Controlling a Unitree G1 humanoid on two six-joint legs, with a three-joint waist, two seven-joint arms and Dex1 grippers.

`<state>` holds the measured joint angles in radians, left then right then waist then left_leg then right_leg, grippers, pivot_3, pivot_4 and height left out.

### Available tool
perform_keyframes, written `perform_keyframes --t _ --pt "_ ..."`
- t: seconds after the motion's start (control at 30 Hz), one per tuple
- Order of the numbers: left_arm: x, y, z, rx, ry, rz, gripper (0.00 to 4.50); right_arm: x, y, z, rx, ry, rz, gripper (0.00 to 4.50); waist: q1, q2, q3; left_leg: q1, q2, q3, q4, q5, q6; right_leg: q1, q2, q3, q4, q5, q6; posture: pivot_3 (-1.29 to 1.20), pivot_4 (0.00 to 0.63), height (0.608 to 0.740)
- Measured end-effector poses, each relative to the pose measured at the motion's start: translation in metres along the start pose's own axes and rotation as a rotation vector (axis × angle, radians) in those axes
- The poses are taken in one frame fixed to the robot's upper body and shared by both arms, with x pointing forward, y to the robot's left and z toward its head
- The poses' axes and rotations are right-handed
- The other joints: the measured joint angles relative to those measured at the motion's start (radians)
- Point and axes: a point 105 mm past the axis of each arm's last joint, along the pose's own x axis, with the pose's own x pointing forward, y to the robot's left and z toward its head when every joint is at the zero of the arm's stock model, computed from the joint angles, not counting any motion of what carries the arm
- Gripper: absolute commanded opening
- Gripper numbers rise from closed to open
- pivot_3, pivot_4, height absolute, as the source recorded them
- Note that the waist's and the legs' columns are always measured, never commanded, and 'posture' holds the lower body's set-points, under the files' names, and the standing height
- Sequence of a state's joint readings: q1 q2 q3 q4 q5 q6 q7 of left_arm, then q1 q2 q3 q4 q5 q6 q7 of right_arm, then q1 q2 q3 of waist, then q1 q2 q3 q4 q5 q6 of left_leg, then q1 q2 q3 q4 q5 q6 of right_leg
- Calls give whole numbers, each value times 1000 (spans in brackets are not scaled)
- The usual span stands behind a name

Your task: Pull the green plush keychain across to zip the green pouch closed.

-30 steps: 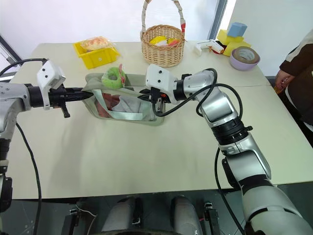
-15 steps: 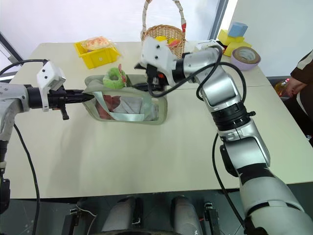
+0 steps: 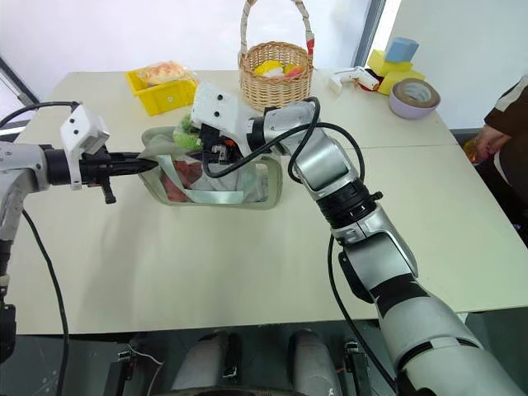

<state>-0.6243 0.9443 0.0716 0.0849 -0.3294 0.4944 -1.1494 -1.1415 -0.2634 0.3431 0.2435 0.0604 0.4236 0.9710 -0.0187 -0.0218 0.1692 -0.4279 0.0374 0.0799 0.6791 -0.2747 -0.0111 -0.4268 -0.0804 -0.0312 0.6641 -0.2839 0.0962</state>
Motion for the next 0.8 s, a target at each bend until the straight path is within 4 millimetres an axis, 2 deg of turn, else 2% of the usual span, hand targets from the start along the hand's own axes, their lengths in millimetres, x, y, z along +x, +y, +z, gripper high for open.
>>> perform_keyframes --t 0.03,0.07,0.2,0.3,0.47,0.63,0.7,0.8 --pt "0 0 0 1 0 0 0 0 0 0 -1 -1 0 181 0 0 0 0 0 0 0 0 0 0 0 0 0 0 0 0 150 739" --pt "0 -1 0 2 0 0 0 0 0 0 -2 -1 0 75 0 0 0 0 0 0 0 0 0 0 0 0 0 0 0 0 150 739" --pt "0 0 1 4 -1 5 0 -2 -1 0 3 -4 -4 75 1 0 0 0 0 0 0 0 0 0 0 0 0 0 0 0 150 739" --pt "1 0 1 4 -2 8 0 -11 -7 -1 61 -9 -16 75 2 0 0 0 0 0 0 0 0 0 0 0 0 0 0 0 150 739" --pt "1 -1 1 3 -8 4 0 -68 -33 -1 166 29 -109 75 6 0 0 -1 0 0 0 0 0 0 -1 0 0 0 0 0 150 739" --pt "-1 1 -3 -7 -3 27 0 -121 -63 -19 198 160 -341 75 5 0 0 0 -1 0 0 0 1 0 -1 0 0 0 0 0 150 739" --pt "-2 2 -4 -9 -3 38 0 -137 -65 -35 191 231 -415 75 5 0 0 0 -1 0 0 0 1 0 -1 0 0 0 0 0 150 739" --pt "-2 0 -4 -4 -4 37 0 -144 -58 -64 250 304 -458 75 5 0 0 0 -1 1 0 0 1 0 -1 0 -1 0 0 0 150 739"
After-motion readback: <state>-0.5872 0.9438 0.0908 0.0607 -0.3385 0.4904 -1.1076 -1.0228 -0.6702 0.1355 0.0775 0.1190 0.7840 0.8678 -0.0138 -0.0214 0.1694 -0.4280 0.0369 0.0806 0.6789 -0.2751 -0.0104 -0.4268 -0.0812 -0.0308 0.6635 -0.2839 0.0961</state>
